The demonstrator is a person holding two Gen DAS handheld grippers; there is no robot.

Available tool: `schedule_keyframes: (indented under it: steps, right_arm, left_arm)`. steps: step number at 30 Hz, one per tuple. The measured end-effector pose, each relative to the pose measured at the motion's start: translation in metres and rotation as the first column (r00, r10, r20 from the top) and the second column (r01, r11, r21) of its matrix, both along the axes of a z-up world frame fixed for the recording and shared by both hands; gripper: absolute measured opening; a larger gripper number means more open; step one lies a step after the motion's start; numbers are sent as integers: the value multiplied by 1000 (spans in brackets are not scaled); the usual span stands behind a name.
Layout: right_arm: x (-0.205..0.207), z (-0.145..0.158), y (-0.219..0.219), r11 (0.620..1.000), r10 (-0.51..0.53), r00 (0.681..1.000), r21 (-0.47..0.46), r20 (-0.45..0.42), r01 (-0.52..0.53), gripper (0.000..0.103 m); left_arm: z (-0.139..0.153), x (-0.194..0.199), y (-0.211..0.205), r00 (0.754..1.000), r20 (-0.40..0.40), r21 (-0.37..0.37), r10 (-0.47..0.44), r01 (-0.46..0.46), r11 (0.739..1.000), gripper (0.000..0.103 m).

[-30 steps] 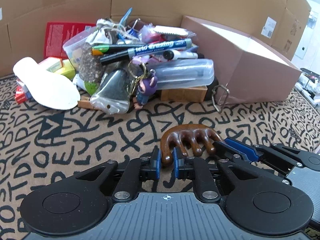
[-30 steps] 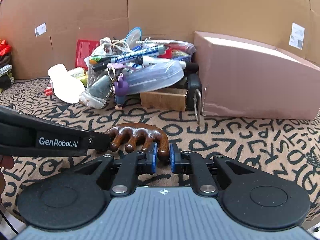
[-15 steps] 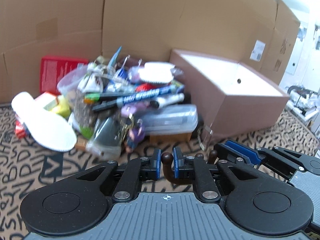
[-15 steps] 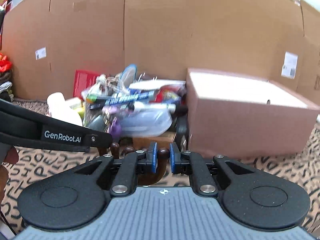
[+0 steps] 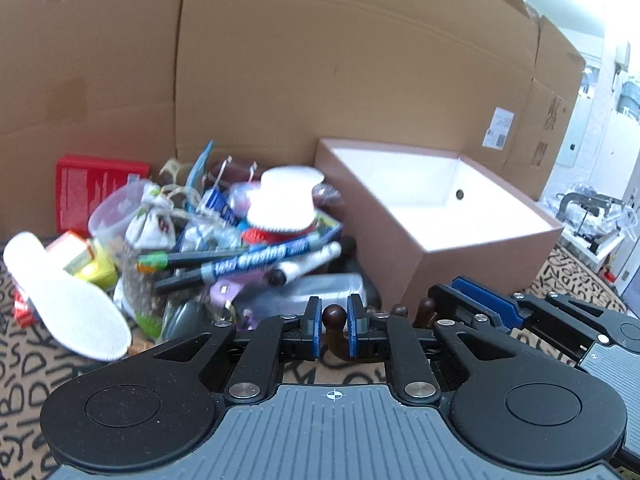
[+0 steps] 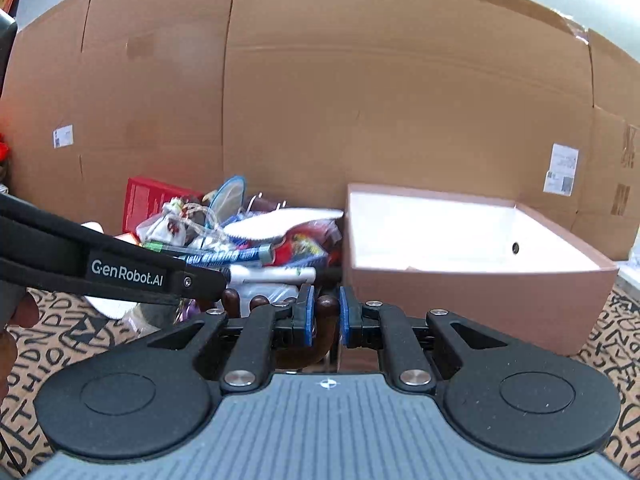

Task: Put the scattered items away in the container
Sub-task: 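Carry the massager into the pink box and open the left tool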

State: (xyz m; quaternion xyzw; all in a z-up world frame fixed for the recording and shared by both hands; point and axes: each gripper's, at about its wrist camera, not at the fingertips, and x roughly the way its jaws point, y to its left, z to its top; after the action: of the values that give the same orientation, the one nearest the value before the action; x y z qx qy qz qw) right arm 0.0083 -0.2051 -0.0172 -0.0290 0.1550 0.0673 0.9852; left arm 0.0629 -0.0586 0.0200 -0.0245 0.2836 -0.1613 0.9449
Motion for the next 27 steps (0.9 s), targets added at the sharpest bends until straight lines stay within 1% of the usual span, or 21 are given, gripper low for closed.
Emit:
schedule_keyframes:
  steps: [7,12,15,19,23,27]
  right_arm:
    - [13,31,-20,999,-37,996,-7,82,37,16]
    - [35,54,-38,996,-79,988,-33,132,84,16]
    - [50,59,-52,992,-113,984,-43,139,120,16]
    - [68,53,-76,986,-154,981,-39,120,159,16]
    - [86,38,-98,982,-183,980,-24,73,186,16]
    - [98,18,-115,980,-196,980,-8,32,197,16]
  left_arm:
    - [33,18,-21,996,66,1,-52,52,999,9]
    - [52,45,-52,991,100,33,-86,83,996,9]
    - [57,63,-72,988,108,48,-114,109,993,9]
    - [51,88,-95,984,82,45,-156,152,987,9]
    - [33,111,-118,981,42,64,-189,186,980,9]
    - [16,129,-133,979,1,73,-202,201,977,9]
